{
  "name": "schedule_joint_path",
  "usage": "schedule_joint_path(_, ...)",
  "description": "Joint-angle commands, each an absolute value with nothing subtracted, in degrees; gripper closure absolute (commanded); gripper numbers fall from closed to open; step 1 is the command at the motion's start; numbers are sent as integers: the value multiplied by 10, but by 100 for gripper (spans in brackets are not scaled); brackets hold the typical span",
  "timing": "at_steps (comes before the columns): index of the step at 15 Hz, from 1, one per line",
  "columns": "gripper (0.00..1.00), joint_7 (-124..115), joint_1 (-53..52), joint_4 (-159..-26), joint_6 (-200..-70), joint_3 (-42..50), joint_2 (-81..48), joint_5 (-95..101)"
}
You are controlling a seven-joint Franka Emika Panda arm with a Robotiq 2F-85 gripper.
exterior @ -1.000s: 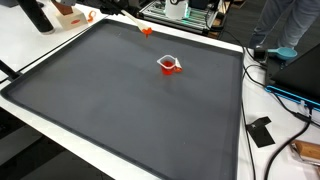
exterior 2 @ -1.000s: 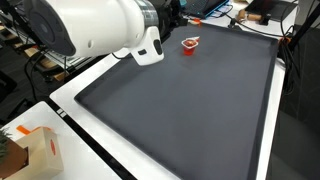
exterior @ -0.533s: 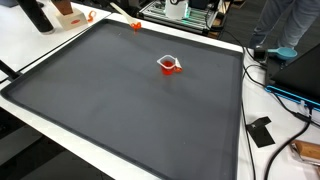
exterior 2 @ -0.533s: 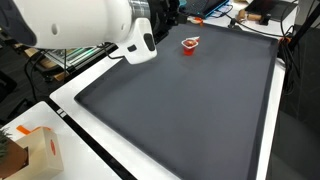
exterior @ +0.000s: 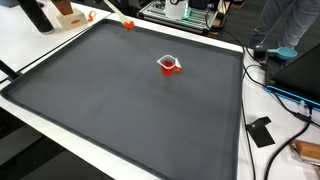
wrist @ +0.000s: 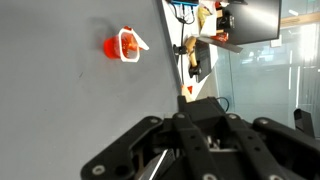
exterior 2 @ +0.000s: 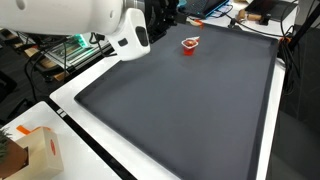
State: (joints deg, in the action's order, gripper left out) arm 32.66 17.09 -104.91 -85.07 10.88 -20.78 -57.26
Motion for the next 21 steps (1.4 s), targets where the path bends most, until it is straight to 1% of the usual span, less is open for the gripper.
schedule_joint_path(1, 94, 293, 152, -1060, -902, 114, -184, -528)
schedule_joint_path(11, 94, 196, 97, -1080, -1048, 89, -121, -341)
schedule_joint_path(21, 94, 116, 74, -1102, -1105, 59, -79, -219)
